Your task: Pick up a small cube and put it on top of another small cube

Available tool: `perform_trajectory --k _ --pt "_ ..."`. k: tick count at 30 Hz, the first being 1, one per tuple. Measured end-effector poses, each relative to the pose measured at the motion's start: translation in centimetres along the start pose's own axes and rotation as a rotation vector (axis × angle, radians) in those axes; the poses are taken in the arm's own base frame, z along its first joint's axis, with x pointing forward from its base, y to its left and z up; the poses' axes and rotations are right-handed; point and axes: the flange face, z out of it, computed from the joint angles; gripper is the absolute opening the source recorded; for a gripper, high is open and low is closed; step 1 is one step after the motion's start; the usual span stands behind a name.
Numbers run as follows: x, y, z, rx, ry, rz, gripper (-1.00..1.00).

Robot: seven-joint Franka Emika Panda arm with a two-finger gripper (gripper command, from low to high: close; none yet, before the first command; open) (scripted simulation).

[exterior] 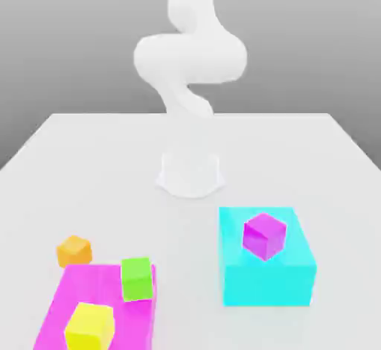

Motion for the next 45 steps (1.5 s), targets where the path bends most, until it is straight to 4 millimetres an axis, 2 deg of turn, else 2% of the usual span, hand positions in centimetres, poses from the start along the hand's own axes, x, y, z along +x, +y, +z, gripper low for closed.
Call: perform_trajectory --k 3,5,8,11,16,18,20,21,29,30,37,45 --pt "1.3 4.5 7.7 -0.086 -0.067 0.055 0.00" --pt "1.6 7.9 12.2 -0.142 -0.108 0.092 0.00" --pt "1.2 13.5 18.0 -0.225 -0.164 0.147 0.00" --pt "-0.1 19.5 22.7 -0.310 -0.216 0.204 0.00" --pt "-4.1 30.2 28.1 -0.460 -0.294 0.297 0.00" --pt "-5.9 35.0 29.0 -0.526 -0.318 0.349 0.00" --pt "-8.4 38.9 29.7 -0.589 -0.349 0.380 0.00" --pt "-9.2 40.2 30.0 -0.609 -0.356 0.389 0.00" --pt "-12.2 43.7 34.2 -0.628 -0.365 0.387 0.00" --pt "-12.7 44.0 34.7 -0.628 -0.366 0.390 -1.00" --pt "-12.8 44.1 34.9 -0.627 -0.368 0.391 -1.00" --pt "-10.3 41.5 31.0 -0.627 -0.366 0.389 -1.00"
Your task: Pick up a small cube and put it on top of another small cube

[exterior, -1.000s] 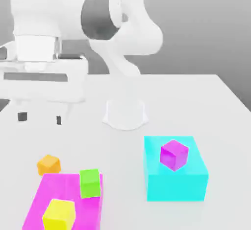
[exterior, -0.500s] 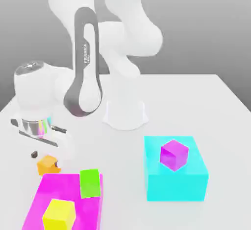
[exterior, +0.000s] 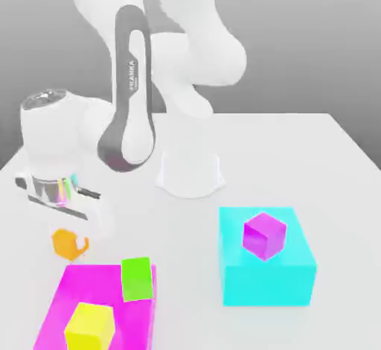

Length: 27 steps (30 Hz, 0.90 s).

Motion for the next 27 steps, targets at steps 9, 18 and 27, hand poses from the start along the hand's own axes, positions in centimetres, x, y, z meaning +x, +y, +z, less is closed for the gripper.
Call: perform_trajectory --k 9,18,27 --pt "1.4 -11.2 -5.4 0.002 -0.005 -0.272 -1.00" --pt "-1.5 -24.0 -10.8 0.005 -0.006 -0.583 -1.00" --pt "-1.7 -24.5 -6.1 0.003 -0.004 -0.598 1.00"
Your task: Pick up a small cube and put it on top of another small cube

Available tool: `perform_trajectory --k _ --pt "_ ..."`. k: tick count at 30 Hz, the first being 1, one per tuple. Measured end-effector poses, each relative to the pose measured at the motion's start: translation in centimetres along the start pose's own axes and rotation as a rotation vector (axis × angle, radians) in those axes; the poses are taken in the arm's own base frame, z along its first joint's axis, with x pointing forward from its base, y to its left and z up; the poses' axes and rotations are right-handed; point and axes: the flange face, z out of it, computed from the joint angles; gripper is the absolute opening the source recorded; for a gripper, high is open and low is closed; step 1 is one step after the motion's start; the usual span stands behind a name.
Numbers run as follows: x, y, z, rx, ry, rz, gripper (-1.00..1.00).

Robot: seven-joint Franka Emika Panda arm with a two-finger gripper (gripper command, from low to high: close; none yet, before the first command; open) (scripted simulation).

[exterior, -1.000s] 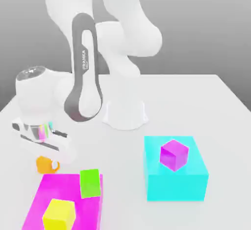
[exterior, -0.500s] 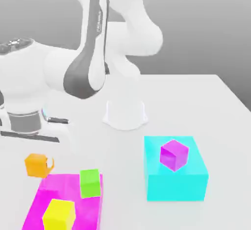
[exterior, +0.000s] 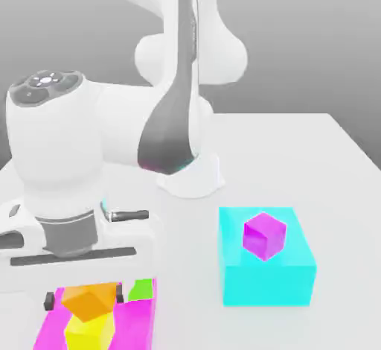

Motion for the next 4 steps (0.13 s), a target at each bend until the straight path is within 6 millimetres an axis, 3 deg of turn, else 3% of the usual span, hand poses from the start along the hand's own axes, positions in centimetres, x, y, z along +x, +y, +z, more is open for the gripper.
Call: perform_trajectory --k 2,4 --pt "0.1 -0.1 -1.7 0.000 0.001 -0.002 1.00" --pt "0.0 -0.1 -4.6 0.000 0.001 -0.001 1.00"
